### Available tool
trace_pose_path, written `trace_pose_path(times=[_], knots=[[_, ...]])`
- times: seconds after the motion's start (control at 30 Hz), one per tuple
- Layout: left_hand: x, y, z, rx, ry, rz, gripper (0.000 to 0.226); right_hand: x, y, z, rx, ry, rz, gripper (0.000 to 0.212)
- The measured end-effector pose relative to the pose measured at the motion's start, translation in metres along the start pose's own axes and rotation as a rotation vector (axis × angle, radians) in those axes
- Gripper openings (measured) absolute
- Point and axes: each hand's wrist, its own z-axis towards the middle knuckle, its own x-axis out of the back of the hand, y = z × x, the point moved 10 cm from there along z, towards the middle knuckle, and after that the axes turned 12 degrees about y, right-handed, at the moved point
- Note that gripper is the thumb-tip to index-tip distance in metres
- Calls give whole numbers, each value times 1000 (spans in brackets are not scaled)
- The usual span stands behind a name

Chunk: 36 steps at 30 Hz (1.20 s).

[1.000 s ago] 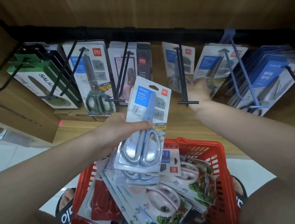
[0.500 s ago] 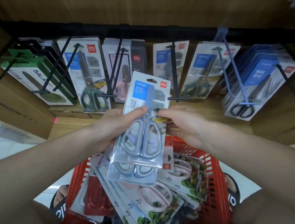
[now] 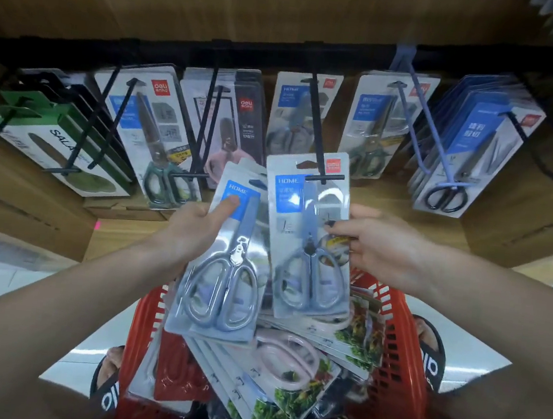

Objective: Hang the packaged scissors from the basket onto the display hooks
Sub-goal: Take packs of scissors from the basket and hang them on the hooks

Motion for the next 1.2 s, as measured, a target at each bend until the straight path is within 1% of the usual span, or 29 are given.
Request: trace_pose_path(times=[0.1, 0.23, 0.27, 0.33, 0.37, 0.43, 0.47, 0.57, 0.7, 0.77, 0.87, 0.9, 0.97, 1.07, 1.2], knots=[[8, 0, 3, -3, 45, 67, 59, 7, 7, -7, 16, -17, -55, 30], [14, -5, 7, -33, 72, 65, 50, 9, 9, -19, 70, -59, -82, 30], [16, -6, 7, -31, 77, 56, 51, 9, 10, -22, 84, -72, -84, 30], [15, -7, 7, -19, 62, 24, 60, 11, 10, -28, 98, -89, -78, 31], [14, -7, 7, -15, 49, 10, 59, 11, 11, -30, 102, -89, -73, 31], [13, -6, 7, -19, 24, 3, 51, 14, 11, -32, 108, -71, -63, 30], [12, -6, 7, -25, 20, 3, 52, 15, 11, -32, 110, -60, -59, 30], [14, -3, 5, -35, 41, 1, 62, 16, 12, -33, 111, -72, -62, 31], [18, 4, 3, -40, 95, 42, 58, 14, 11, -34, 111, -126, -36, 32], [15, 6, 5, -50, 90, 45, 61, 16, 8, -29, 132, -101, -10, 31], [8, 7, 5, -67, 63, 70, 78, 21, 0, -20, 160, -27, 4, 29], [6, 9, 3, -75, 58, 71, 80, 22, -2, -17, 162, -11, 18, 29], [4, 12, 2, -77, 63, 76, 79, 20, -8, -12, 160, -2, 36, 27], [6, 12, 5, -78, 96, 69, 67, 13, -15, -3, 164, 20, 31, 27], [10, 11, 8, -88, 104, 77, 58, 8, -32, 21, 201, 121, 32, 27]])
